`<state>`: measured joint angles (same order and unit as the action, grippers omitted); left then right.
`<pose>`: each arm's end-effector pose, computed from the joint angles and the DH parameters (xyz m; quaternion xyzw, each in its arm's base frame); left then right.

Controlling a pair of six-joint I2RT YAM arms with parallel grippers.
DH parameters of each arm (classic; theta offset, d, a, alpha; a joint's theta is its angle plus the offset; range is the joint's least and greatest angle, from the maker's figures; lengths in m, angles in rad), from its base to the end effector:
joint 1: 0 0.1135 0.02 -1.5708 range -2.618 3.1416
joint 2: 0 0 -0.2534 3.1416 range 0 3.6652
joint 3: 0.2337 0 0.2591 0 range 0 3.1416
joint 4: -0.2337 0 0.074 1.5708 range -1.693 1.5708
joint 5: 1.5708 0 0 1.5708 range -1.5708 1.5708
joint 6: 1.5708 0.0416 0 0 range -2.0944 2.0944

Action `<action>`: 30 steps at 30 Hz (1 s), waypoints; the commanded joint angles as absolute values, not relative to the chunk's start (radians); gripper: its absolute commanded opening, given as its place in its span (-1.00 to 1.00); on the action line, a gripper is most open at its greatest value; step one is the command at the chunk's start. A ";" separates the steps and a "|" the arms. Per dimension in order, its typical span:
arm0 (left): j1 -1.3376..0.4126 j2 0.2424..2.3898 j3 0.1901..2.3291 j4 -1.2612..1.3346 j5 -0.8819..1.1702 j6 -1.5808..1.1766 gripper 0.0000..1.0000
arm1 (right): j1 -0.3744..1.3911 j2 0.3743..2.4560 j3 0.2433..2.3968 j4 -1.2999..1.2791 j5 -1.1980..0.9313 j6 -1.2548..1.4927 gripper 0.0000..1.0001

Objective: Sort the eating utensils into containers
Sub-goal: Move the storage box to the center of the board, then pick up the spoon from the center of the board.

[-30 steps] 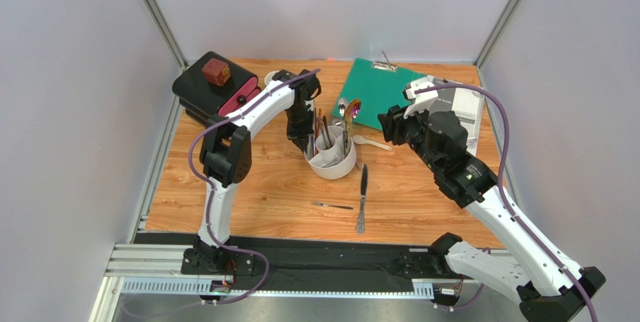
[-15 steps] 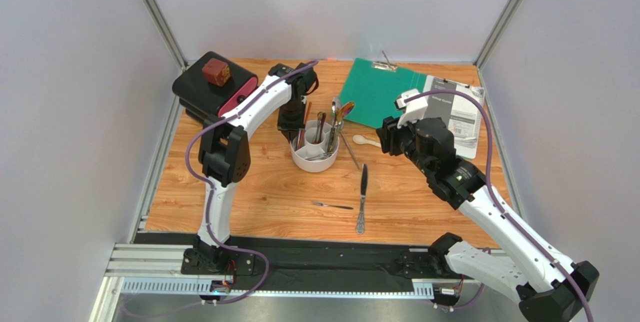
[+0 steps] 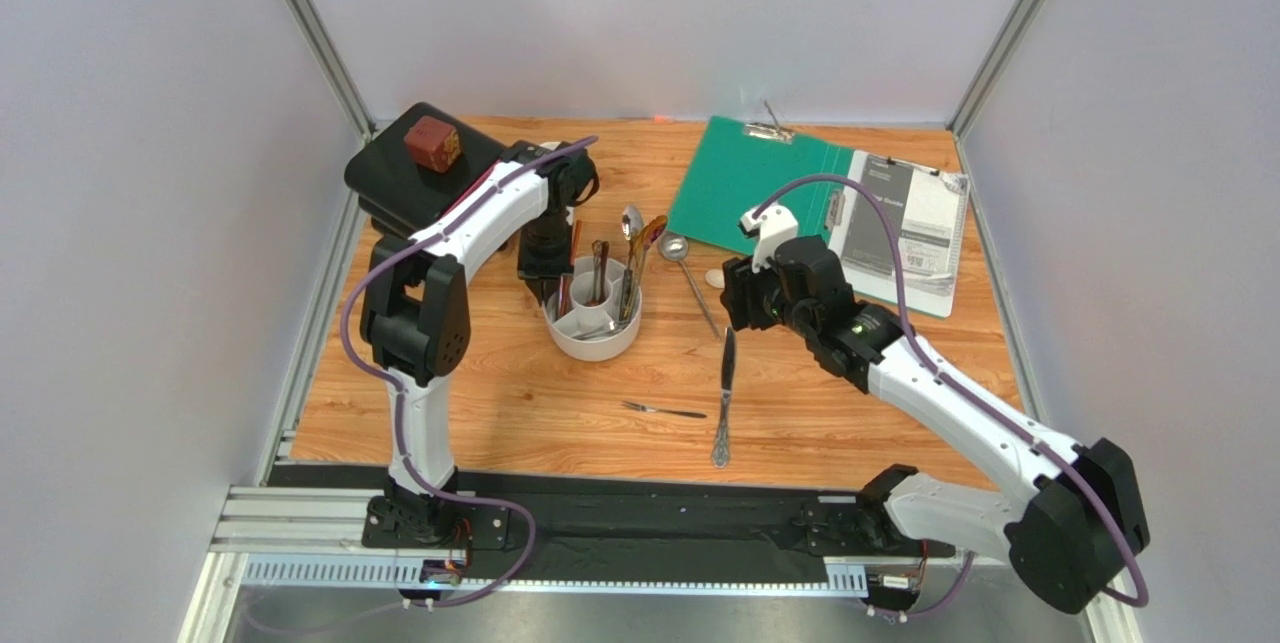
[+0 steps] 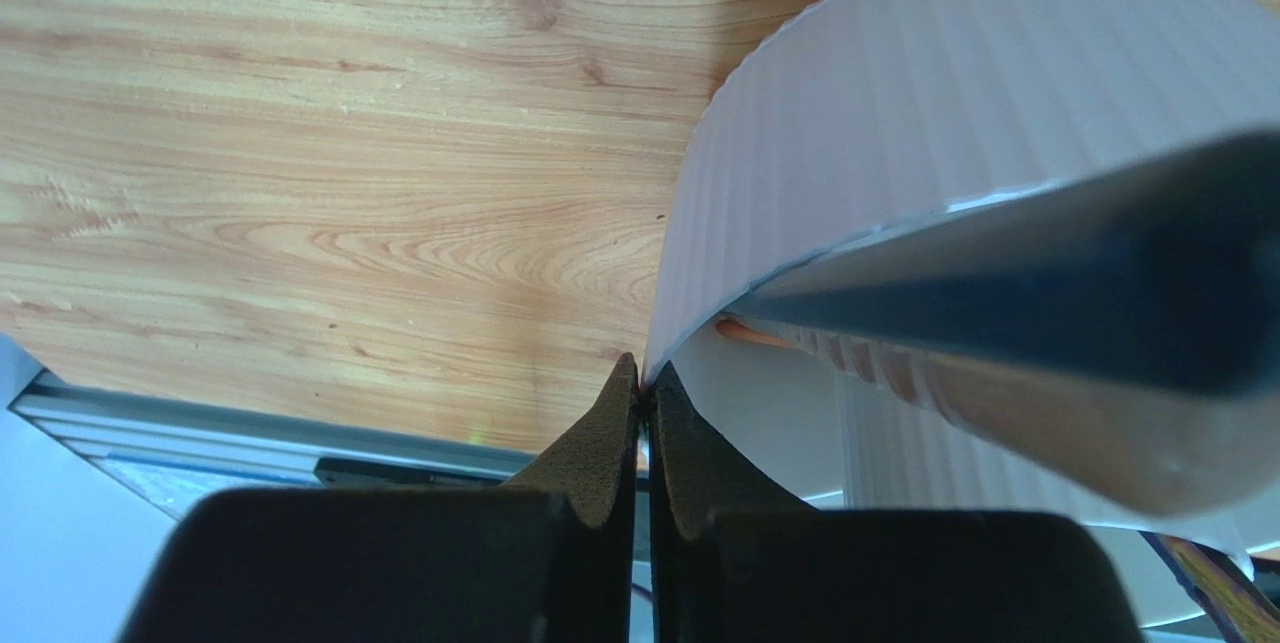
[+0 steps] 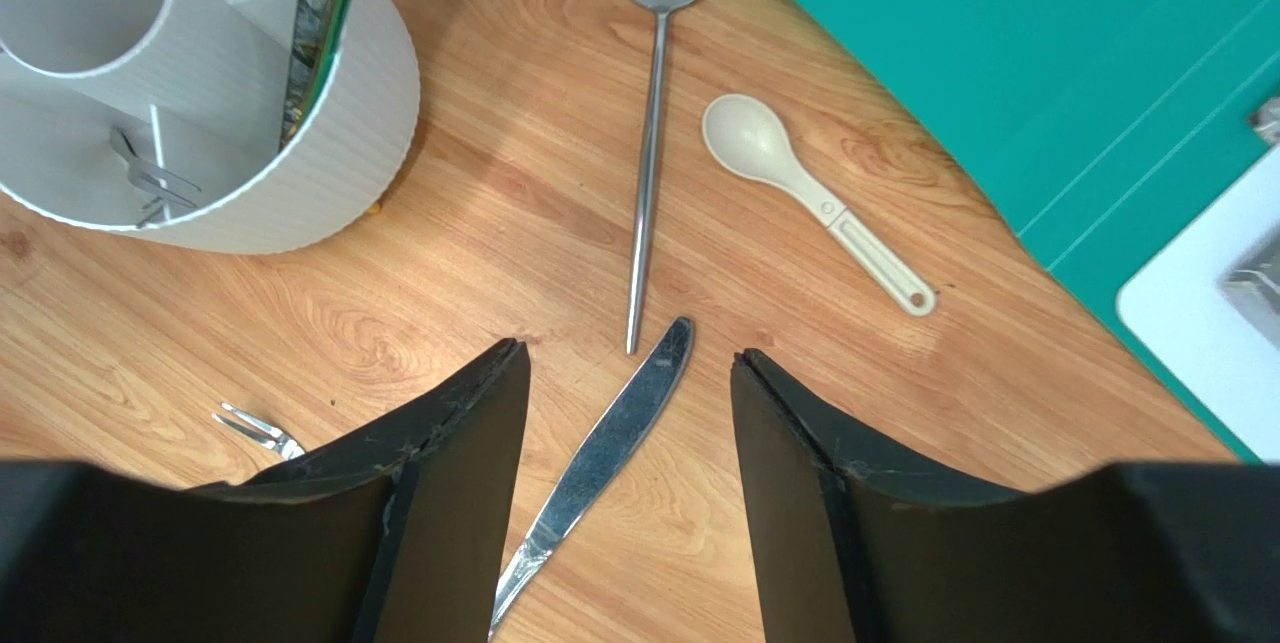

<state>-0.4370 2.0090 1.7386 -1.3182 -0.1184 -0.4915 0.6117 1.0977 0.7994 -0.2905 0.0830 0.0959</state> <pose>0.3503 -0.1582 0.2182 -0.0267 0.9979 0.0569 0.0185 0.2141 0.1460 0.2582 -0.2058 0.8570 0.1289 0.4546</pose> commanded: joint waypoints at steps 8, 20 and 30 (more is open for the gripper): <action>-0.433 1.919 1.717 -1.293 -0.130 -0.466 -0.60 | 0.591 1.403 0.974 -0.180 -0.038 0.081 0.21; -0.361 1.767 1.741 -1.267 -0.192 -0.500 -0.29 | 0.588 1.647 1.132 -0.202 -0.002 0.055 0.28; -0.308 1.684 1.715 -1.255 -0.219 -0.495 -0.28 | 0.588 1.822 1.235 -0.190 0.015 0.060 0.29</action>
<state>-0.3145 1.7355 1.7306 -1.2762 -0.1944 -0.4915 0.5922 1.7786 1.1603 -0.2264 0.0071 0.0731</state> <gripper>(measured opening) 0.357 0.644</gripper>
